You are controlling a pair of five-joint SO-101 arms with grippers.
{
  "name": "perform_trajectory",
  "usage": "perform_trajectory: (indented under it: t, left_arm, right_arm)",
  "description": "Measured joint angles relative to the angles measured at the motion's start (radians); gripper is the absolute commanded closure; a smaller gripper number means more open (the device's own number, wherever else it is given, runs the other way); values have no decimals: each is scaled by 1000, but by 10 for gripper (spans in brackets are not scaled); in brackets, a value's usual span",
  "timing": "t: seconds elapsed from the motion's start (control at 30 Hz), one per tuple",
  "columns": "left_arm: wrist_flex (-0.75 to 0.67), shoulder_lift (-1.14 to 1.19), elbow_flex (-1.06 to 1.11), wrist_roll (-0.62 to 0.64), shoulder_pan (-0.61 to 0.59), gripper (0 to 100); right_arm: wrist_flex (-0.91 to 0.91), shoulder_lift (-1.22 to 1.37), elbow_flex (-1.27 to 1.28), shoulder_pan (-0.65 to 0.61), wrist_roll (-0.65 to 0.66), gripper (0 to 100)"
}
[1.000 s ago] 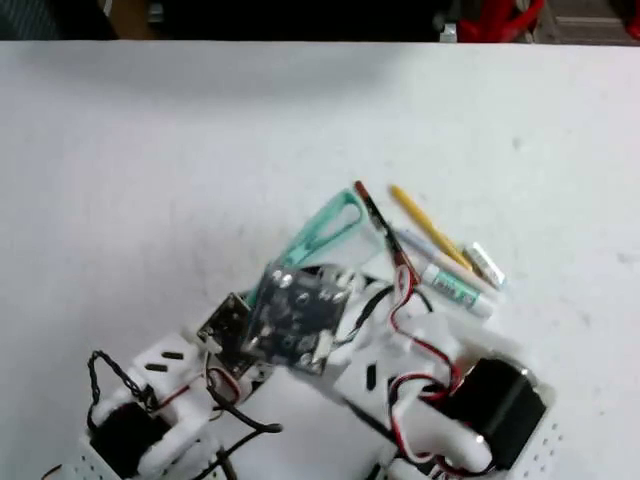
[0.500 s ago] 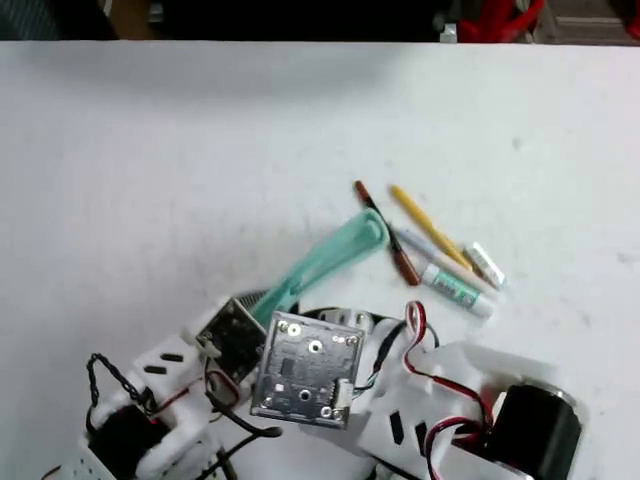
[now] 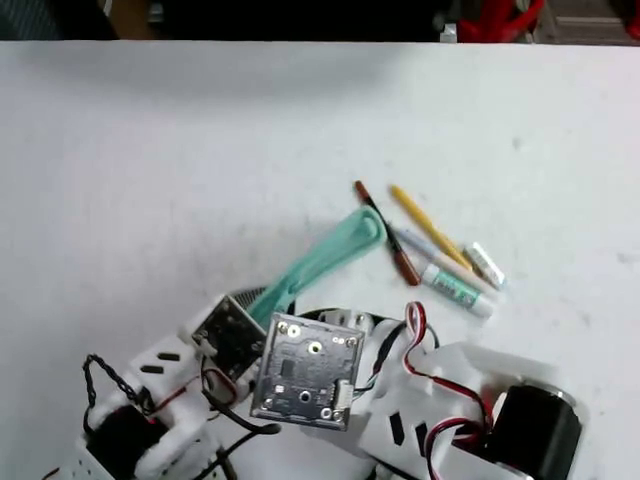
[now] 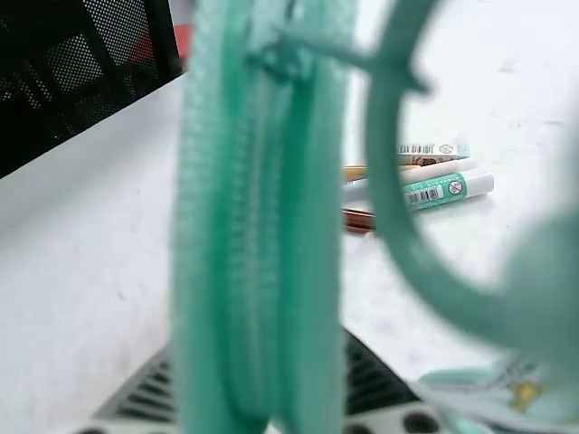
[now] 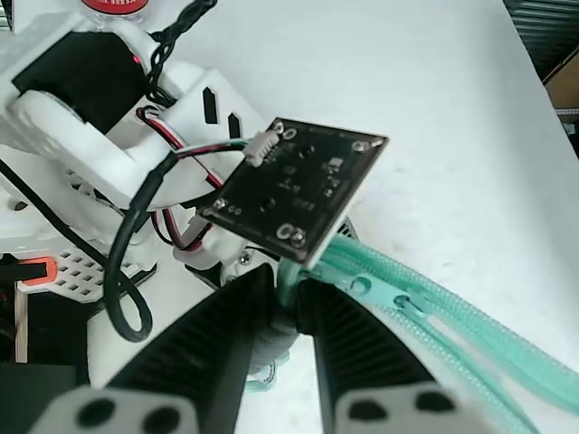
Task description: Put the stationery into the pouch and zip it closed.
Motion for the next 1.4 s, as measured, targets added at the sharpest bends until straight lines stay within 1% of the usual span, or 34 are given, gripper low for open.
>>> perform_trajectory:
  t: [0.2,0.33,0.6,0.77,0.8,0.83,0.87,0.93,0.97,1.0,1.1,1.27,1.33,1.4]
  left_arm:
    - [0,0,0,0,0,978]
    - [0,0,0,0,0,978]
    - [0,0,0,0,0,978]
    - [0,0,-2,0,0,978]
    - [0,0,-2,0,0,978]
    - [0,0,-2,0,0,978]
    - [0,0,-2,0,0,978]
    - [0,0,-2,0,0,978]
    - [0,0,-2,0,-2,978]
    - [0,11,-2,0,-8,978]
    - [0,15,0,2,-11,978]
    - [0,15,0,2,-20,978]
    - [0,15,0,3,-44,978]
    - [0,15,0,5,-69,978]
  right_arm:
    - [3,0,2,0,0,981]
    - [5,-49,66,-6,0,981]
    - [5,-68,95,-98,0,981]
    - [6,-72,95,-115,0,977]
    - [6,-74,95,-115,3,957]
    - [6,-74,95,-115,14,916]
    - [6,-75,95,-109,28,855]
    - [6,-81,97,-51,41,713]
    - [5,-94,97,-9,44,660]
    - [5,-114,97,46,49,639]
    - [5,-175,95,209,84,664]
    - [5,-285,95,319,123,672]
    - [5,-293,95,396,127,673]
    - [5,-282,100,506,129,675]
